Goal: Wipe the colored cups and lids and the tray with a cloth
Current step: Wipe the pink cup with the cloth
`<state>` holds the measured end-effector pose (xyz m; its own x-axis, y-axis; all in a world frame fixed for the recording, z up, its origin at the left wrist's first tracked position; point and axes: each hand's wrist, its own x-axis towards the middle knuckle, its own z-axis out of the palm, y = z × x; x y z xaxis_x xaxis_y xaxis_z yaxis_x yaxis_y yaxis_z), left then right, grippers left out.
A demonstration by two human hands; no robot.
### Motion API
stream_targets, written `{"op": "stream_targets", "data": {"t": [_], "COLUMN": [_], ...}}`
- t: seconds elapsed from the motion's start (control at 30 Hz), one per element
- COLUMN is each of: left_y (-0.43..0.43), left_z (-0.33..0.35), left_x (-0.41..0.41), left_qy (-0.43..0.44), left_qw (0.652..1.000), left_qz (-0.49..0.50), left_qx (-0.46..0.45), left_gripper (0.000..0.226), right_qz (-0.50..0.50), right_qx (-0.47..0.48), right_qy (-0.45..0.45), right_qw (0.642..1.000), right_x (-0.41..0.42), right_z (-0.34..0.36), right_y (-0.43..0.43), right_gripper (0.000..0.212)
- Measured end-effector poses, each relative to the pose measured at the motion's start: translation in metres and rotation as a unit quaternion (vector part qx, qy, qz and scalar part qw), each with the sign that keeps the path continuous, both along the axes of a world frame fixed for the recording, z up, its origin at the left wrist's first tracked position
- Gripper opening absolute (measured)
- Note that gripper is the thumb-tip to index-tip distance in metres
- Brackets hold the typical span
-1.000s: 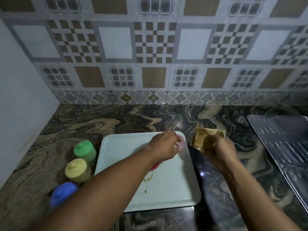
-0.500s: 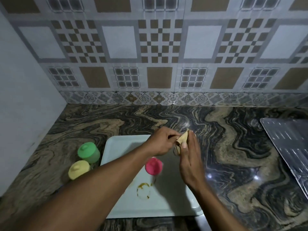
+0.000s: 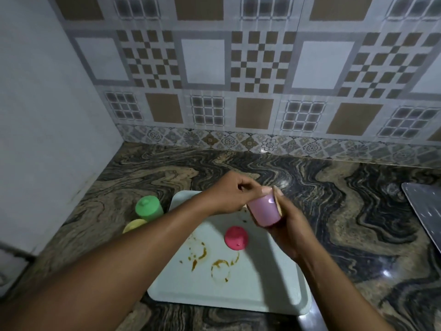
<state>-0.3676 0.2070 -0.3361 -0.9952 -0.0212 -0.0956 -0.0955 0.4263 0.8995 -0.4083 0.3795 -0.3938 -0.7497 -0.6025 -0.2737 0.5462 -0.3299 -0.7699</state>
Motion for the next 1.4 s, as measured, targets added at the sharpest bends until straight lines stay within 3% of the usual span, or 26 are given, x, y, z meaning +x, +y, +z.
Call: {"op": "stream_targets", "data": {"t": [0.07,0.1,0.23,0.3,0.4,0.47,0.53,0.6,0.77,0.87,0.93,1.0,1.07,1.13,1.2,1.27,1.3,1.4], "left_y": [0.001,0.000,-0.004,-0.007,-0.014,-0.014,-0.012,-0.013,-0.014,-0.015,-0.016,-0.015,-0.014,-0.015,-0.017,-0.017,-0.017,-0.017], "left_z": [0.004,0.004,0.001,-0.004,-0.009,-0.010,-0.008,-0.005,-0.002,0.002,0.004,0.004,0.000,-0.005,-0.007,-0.005,-0.002,0.003], "left_x": [-0.003,-0.003,0.006,0.011,0.016,0.017,0.013,0.009,0.014,0.016,0.015,0.014,0.016,0.019,0.021,0.020,0.019,0.015], "left_qy": [0.020,0.023,0.029,0.032,0.027,0.032,0.023,-0.005,0.019,-0.015,-0.044,-0.016,0.028,0.050,0.056,0.028,0.000,-0.062], "left_qw": [1.000,0.999,0.999,0.998,0.999,0.998,0.995,0.996,0.999,0.999,0.998,1.000,0.999,0.997,0.997,0.997,0.996,0.993], "left_qz": [0.008,0.001,-0.025,-0.017,0.007,0.048,0.095,0.088,0.040,0.051,0.040,0.022,0.027,0.041,0.042,0.056,0.070,0.066], "left_qx": [-0.020,-0.026,-0.038,-0.051,-0.037,0.002,0.016,0.014,-0.025,0.003,0.013,0.008,0.026,0.040,0.022,0.037,0.056,0.075], "left_gripper": [0.016,0.011,0.009,0.008,0.007,0.017,0.028,0.030,0.009,0.031,0.033,0.025,0.022,0.021,0.021,0.018,0.029,0.047], "right_qz": [-0.021,-0.023,0.054,0.070,0.017,-0.048,-0.095,-0.118,-0.109,-0.112,-0.106,-0.098,-0.034,0.034,0.040,0.010,-0.012,-0.058], "right_qx": [0.033,0.028,-0.027,-0.017,0.000,0.059,0.125,0.162,0.148,0.157,0.162,0.143,0.094,0.039,0.015,0.049,0.081,0.159], "right_qy": [0.074,0.061,-0.171,-0.201,-0.143,-0.007,0.142,0.206,0.068,0.132,0.174,0.142,0.016,-0.117,-0.146,-0.057,0.020,0.192], "right_qw": [0.997,0.997,0.983,0.977,0.990,0.997,0.977,0.958,0.981,0.972,0.966,0.975,0.995,0.992,0.988,0.997,0.996,0.967], "right_x": [0.002,0.004,0.011,0.013,0.012,0.008,0.010,0.012,0.017,0.017,0.017,0.017,0.013,0.011,0.008,0.004,0.004,0.005], "right_z": [0.003,0.004,0.003,-0.001,0.000,0.003,0.006,0.005,0.004,0.005,0.009,0.014,0.017,0.019,0.019,0.019,0.020,0.022], "right_y": [-0.004,-0.005,-0.005,-0.006,-0.012,-0.017,-0.021,-0.023,-0.028,-0.027,-0.028,-0.029,-0.027,-0.024,-0.023,-0.023,-0.025,-0.029], "right_gripper": [0.042,0.044,0.057,0.060,0.061,0.053,0.045,0.041,0.057,0.058,0.059,0.053,0.050,0.058,0.061,0.056,0.052,0.041]}}
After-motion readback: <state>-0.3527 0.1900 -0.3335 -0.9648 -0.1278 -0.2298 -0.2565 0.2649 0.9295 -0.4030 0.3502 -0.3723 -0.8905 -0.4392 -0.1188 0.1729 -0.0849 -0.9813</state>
